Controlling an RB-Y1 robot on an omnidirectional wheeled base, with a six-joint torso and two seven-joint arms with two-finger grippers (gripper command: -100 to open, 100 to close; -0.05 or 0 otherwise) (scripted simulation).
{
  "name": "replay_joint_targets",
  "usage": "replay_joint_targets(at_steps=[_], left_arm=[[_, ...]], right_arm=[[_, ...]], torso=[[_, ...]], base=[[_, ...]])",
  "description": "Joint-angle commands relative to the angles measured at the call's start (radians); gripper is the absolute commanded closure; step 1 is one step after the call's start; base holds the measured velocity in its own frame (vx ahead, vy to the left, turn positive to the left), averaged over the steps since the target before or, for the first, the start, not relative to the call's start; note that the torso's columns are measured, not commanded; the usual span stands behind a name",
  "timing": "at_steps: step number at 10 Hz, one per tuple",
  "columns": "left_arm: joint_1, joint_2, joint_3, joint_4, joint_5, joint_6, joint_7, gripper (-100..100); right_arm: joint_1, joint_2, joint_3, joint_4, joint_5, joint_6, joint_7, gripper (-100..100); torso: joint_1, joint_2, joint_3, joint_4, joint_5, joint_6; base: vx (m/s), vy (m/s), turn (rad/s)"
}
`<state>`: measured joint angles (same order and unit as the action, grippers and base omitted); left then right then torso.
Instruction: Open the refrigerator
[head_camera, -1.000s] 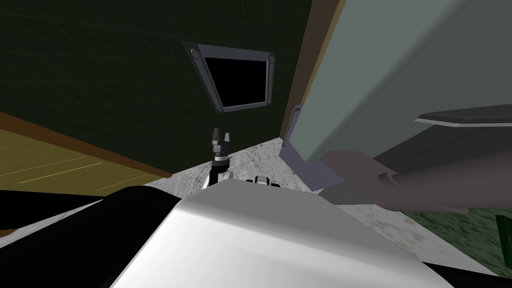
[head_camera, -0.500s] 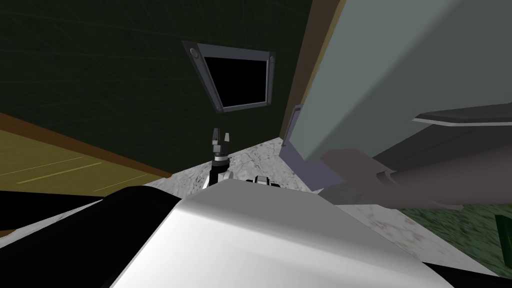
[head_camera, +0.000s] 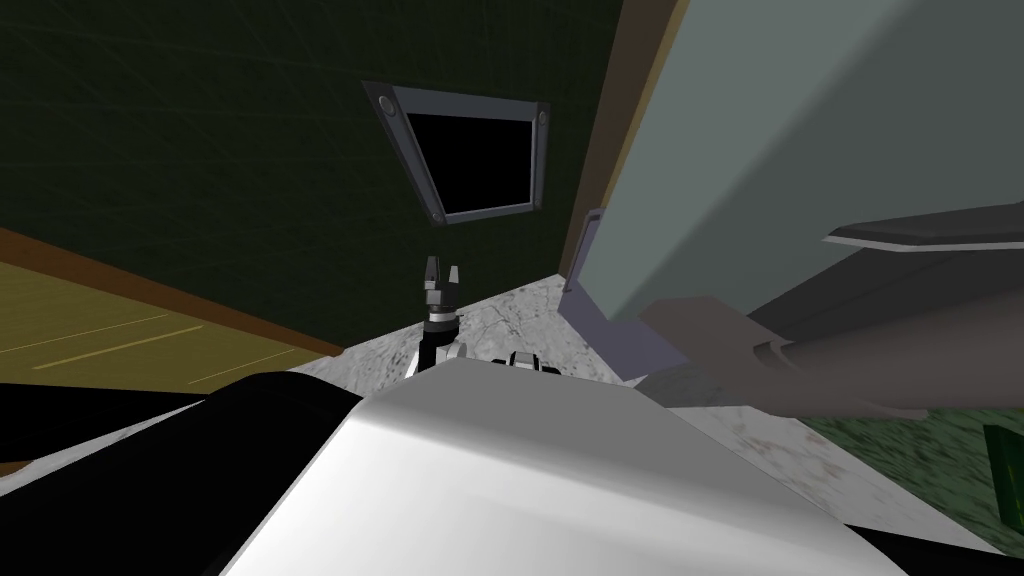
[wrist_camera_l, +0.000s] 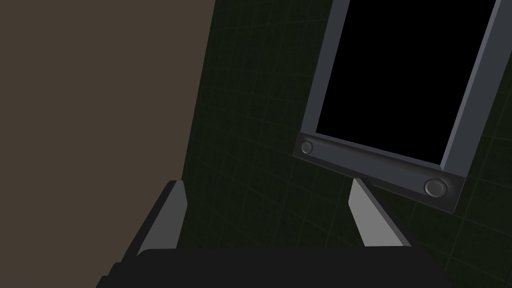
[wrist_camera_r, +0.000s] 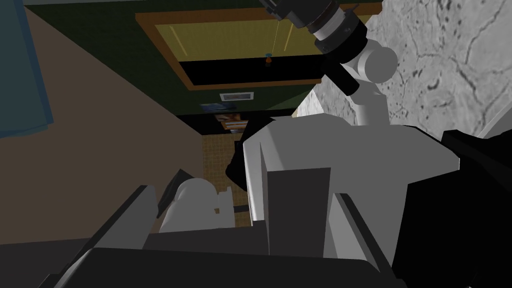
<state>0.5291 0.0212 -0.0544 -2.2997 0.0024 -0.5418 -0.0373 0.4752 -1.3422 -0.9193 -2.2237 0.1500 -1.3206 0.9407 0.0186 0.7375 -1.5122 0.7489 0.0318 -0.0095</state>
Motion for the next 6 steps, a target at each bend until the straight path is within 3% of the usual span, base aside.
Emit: replay_joint_targets(at_steps=[1,6], left_arm=[[0.0,0.0,0.0,0.0,0.0,0.0,0.0,0],[0.0,0.0,0.0,0.0,0.0,0.0,0.0,0]], right_arm=[[-0.02,-0.008,-0.021,0.019,-0.03,0.025,-0.023,-100],[-0.02,-0.008,-0.021,0.019,-0.03,0.025,-0.023,-100]], torso=[[0.0,0.0,0.004,-0.001,-0.003,0.001],[-0.002,0.001,0.007,0.0,-0.006,0.0]], base=[[-0.015,-0.02,-0.012],[0.003,-0.002,0.0]])
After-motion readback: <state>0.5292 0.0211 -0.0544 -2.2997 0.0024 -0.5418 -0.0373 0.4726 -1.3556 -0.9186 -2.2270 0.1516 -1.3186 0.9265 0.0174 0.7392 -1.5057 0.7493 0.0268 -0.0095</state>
